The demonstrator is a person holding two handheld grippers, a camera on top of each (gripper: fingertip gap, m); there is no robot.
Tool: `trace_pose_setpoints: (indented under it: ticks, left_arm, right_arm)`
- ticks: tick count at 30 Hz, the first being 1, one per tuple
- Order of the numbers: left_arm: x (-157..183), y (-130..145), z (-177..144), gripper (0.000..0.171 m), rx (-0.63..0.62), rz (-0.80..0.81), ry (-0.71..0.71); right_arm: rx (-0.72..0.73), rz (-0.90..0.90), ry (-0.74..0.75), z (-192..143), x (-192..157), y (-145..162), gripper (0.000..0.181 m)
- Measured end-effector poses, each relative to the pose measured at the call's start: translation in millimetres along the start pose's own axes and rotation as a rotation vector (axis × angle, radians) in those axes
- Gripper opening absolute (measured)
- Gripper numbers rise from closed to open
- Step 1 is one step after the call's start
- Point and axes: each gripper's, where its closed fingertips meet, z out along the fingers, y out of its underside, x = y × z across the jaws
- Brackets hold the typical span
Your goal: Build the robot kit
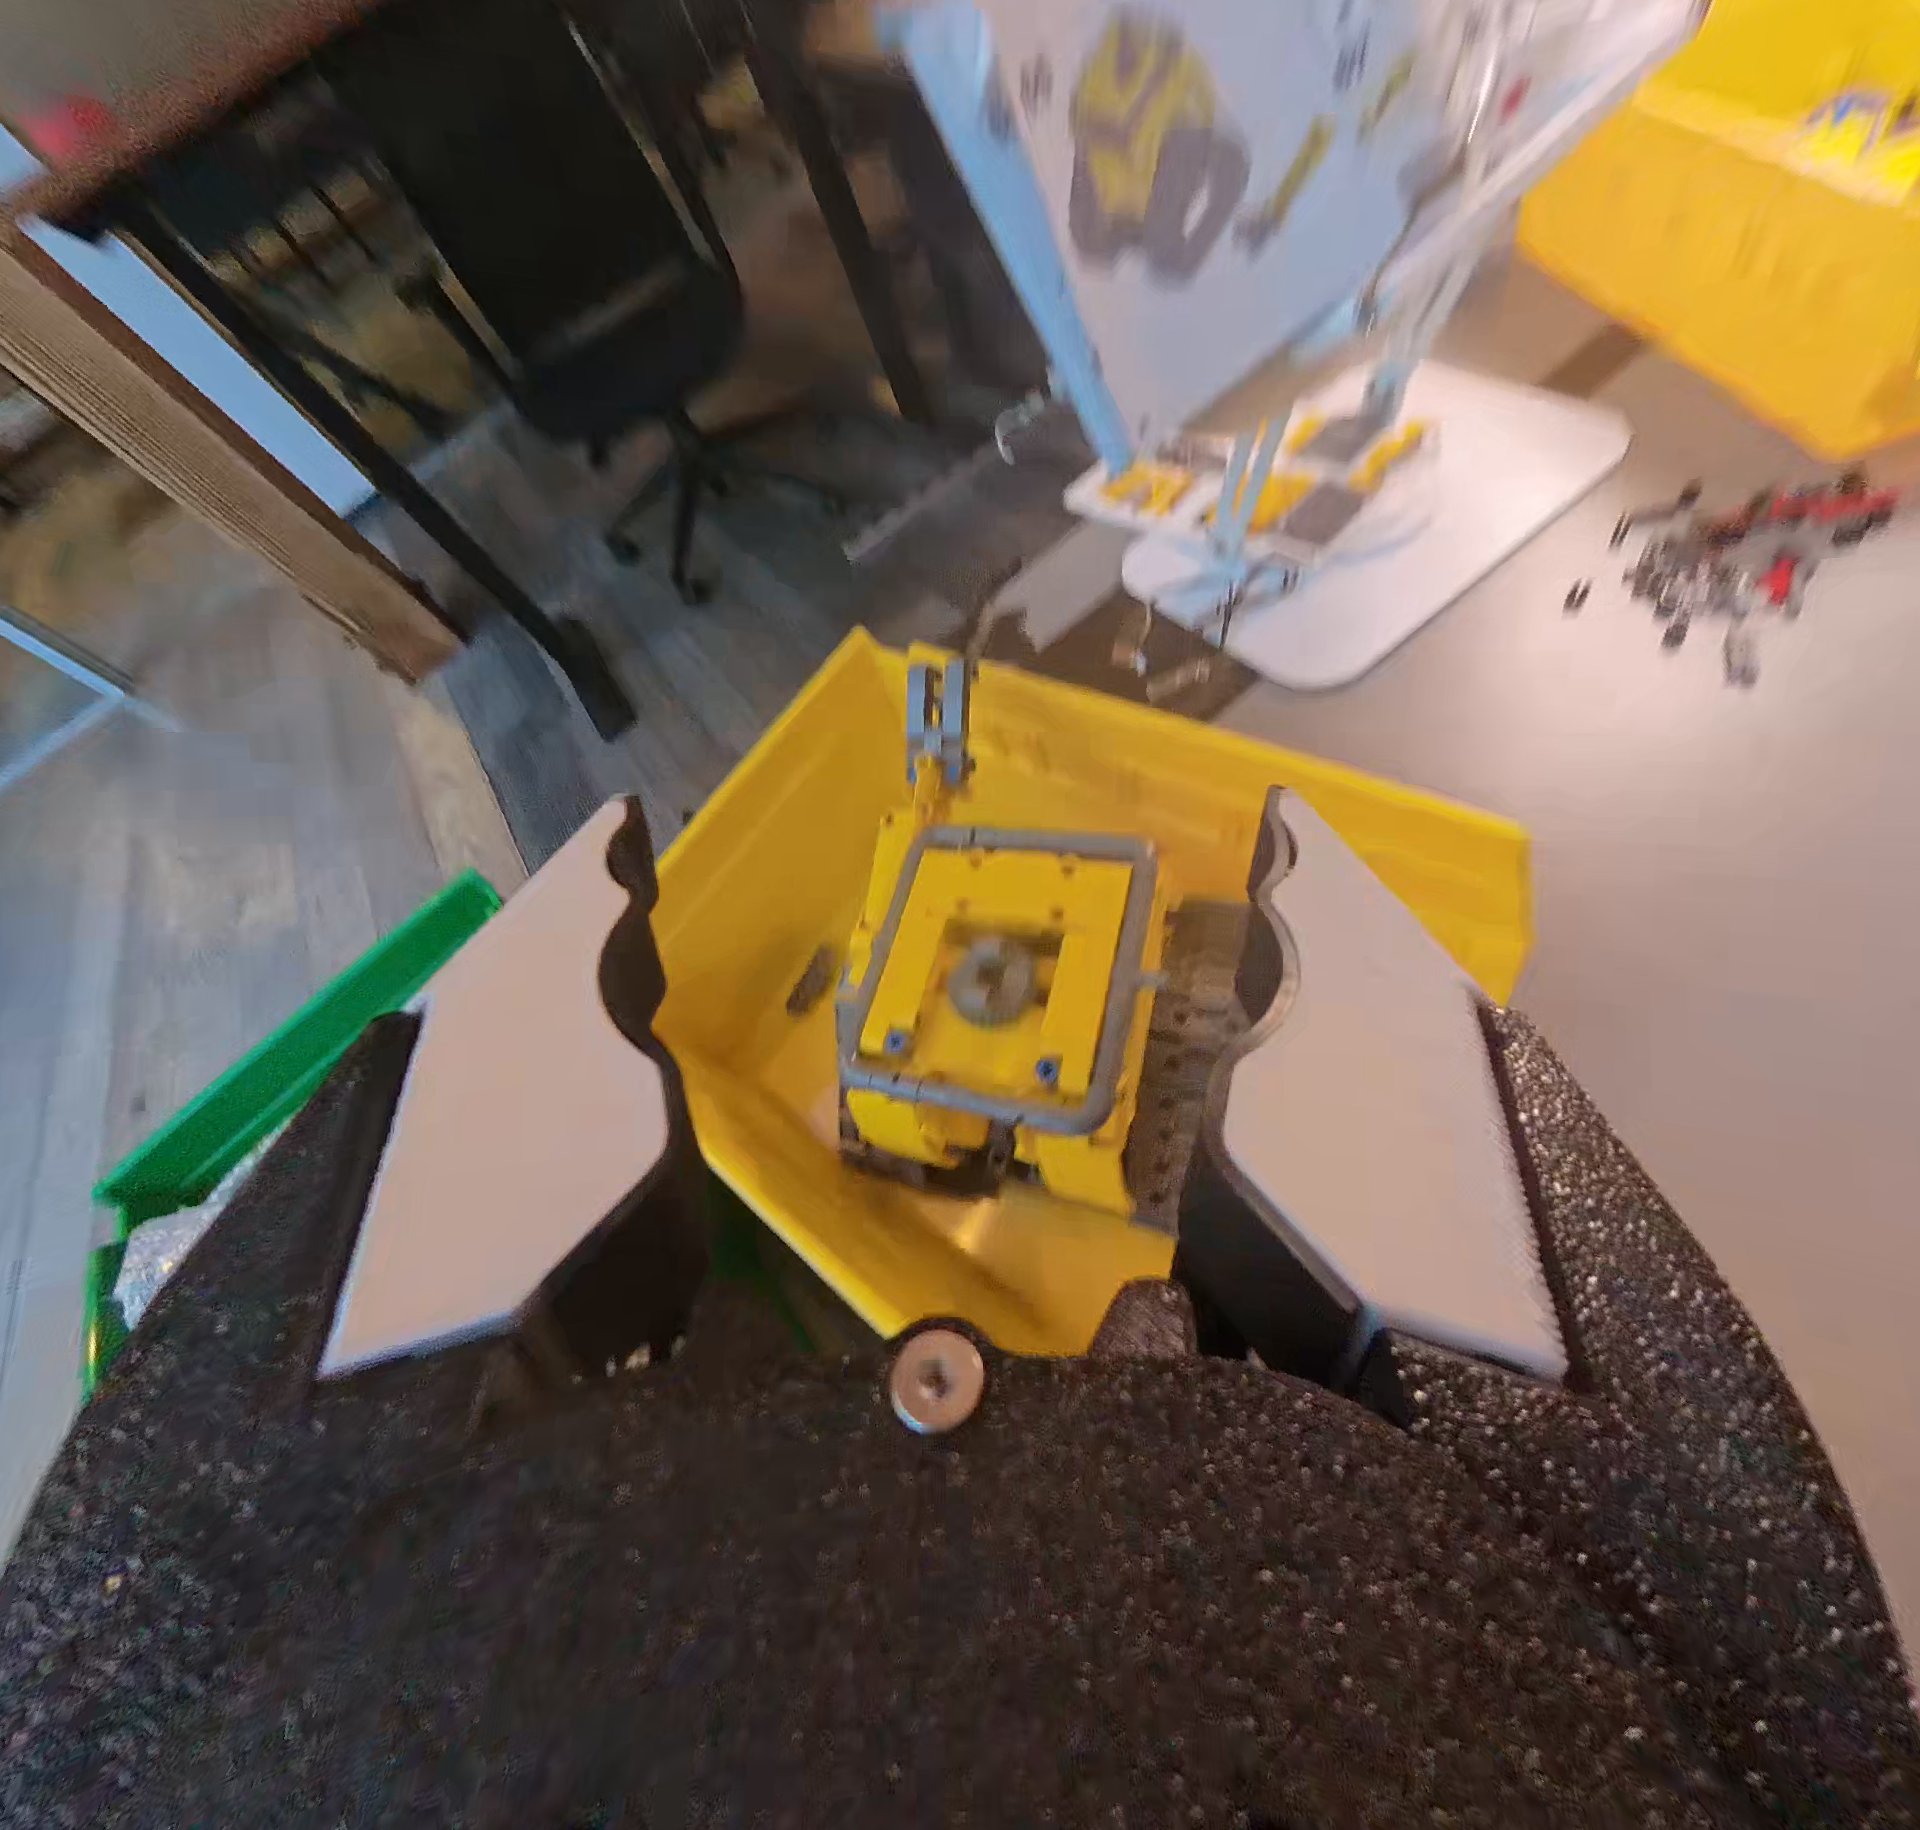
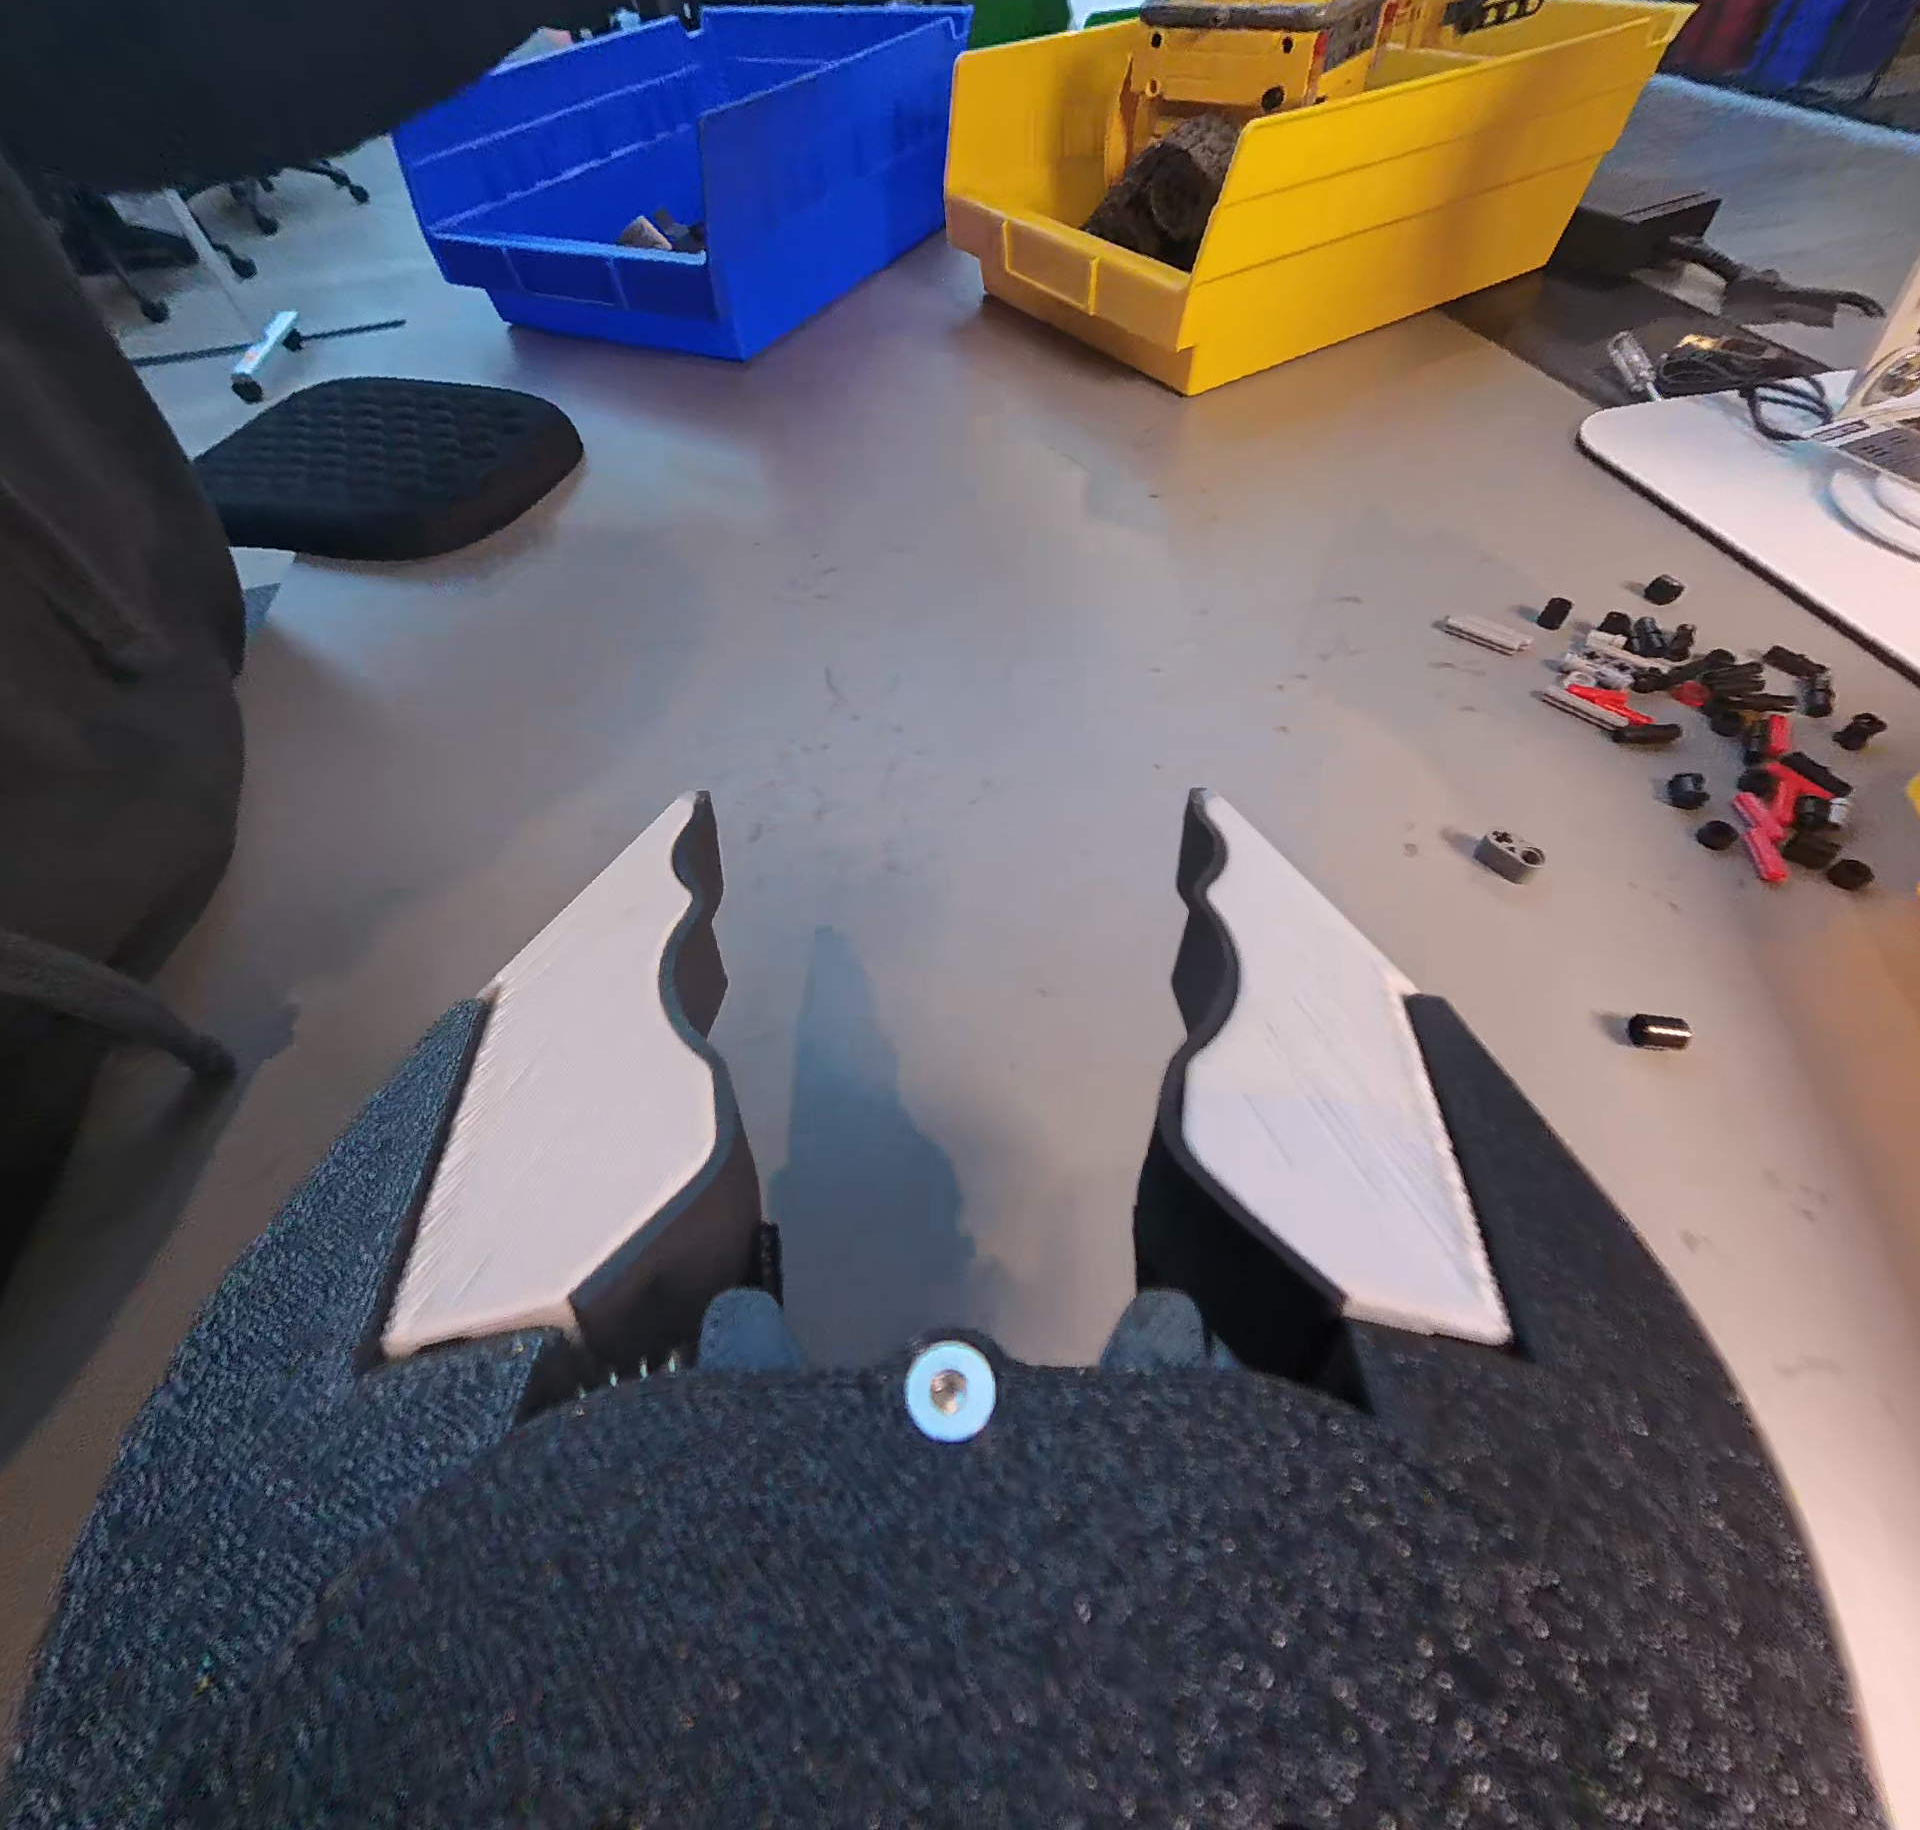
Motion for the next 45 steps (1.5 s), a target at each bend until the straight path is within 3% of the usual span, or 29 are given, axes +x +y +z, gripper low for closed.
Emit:
trace_pose_setpoints:
  ticks: [3, 6, 10, 14, 21, 24, 28, 32, 39, 45]
  left_arm:
    - [36, -41, -29, 0.098, 0.210, -0.041, -0.046]
    - [96, -55, -37, 0.076, 0.358, -0.094, -0.004]
    - [162, -55, -13, 0.053, 0.473, -0.219, 0.038]
    - [187, -54, 32, 0.032, 0.480, -0.284, 0.004]
    - [176, -71, 93, 0.001, 0.464, -0.339, -0.108]
    - [168, -74, 107, 0.000, 0.459, -0.414, -0.133]
    - [162, -70, 114, 0.000, 0.449, -0.384, -0.165]
    - [157, -62, 109, 0.002, 0.446, -0.350, -0.187]
    - [156, -63, 108, 0.002, 0.462, -0.345, -0.193]
    - [136, -122, 123, 0.000, 0.517, -0.301, -0.226]
  right_arm:
    - [0.045, -0.015, 0.054, -2, 8, -8, 0.091]
    - [0.109, -0.036, 0.137, -6, 17, -19, 0.088]
    - [0.210, -0.036, 0.250, -15, 30, -35, 0.076]
    - [0.319, -0.024, 0.370, -20, 50, -55, 0.070]
    - [0.403, -0.159, 0.670, -6, 107, -83, 0.051]
    - [0.431, -0.143, 0.714, 4, 135, -101, 0.050]
    - [0.493, -0.116, 0.726, 16, 166, -131, 0.041]
    - [0.518, -0.118, 0.707, 26, 171, -140, 0.000]
    - [0.523, -0.041, 0.706, 17, 166, -123, 0.000]
    - [0.518, -0.069, 0.677, 19, 160, -121, 0.000]
